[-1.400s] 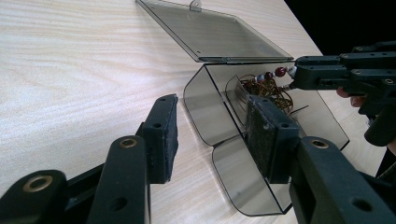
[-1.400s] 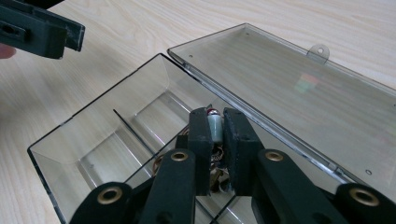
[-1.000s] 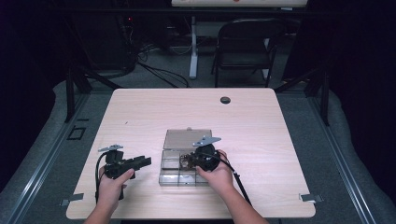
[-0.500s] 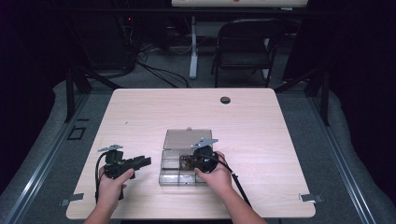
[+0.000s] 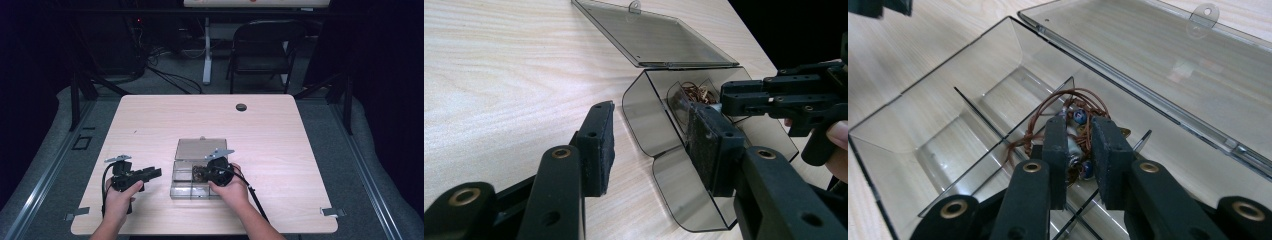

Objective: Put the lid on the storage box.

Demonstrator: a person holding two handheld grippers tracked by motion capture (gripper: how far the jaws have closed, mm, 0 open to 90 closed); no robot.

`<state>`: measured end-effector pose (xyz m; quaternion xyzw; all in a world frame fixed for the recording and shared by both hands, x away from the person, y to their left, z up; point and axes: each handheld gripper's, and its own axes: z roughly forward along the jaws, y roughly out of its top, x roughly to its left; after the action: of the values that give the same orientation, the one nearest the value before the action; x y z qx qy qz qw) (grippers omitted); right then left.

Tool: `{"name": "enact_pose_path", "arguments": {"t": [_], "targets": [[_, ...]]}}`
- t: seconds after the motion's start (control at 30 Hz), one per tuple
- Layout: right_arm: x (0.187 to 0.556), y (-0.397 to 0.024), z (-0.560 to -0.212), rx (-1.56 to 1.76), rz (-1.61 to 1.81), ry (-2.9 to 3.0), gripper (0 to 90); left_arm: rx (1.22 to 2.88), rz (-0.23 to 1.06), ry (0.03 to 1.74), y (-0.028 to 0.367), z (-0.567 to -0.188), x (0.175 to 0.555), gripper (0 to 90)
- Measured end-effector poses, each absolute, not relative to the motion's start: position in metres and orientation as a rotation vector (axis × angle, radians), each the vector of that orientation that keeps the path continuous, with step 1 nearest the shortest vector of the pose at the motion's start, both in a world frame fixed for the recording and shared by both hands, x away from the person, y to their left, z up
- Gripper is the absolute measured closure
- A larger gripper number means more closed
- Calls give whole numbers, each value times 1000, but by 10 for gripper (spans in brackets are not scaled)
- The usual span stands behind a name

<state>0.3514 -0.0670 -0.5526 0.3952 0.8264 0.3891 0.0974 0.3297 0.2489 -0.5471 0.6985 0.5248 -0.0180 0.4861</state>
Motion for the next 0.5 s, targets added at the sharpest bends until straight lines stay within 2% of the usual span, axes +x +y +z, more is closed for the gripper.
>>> {"name": "enact_pose_path", "arguments": {"t": [0.5], "targets": [[350, -80, -538, 1173, 1174, 2402, 732, 1699, -41, 1279, 249, -547, 330, 550]]}}
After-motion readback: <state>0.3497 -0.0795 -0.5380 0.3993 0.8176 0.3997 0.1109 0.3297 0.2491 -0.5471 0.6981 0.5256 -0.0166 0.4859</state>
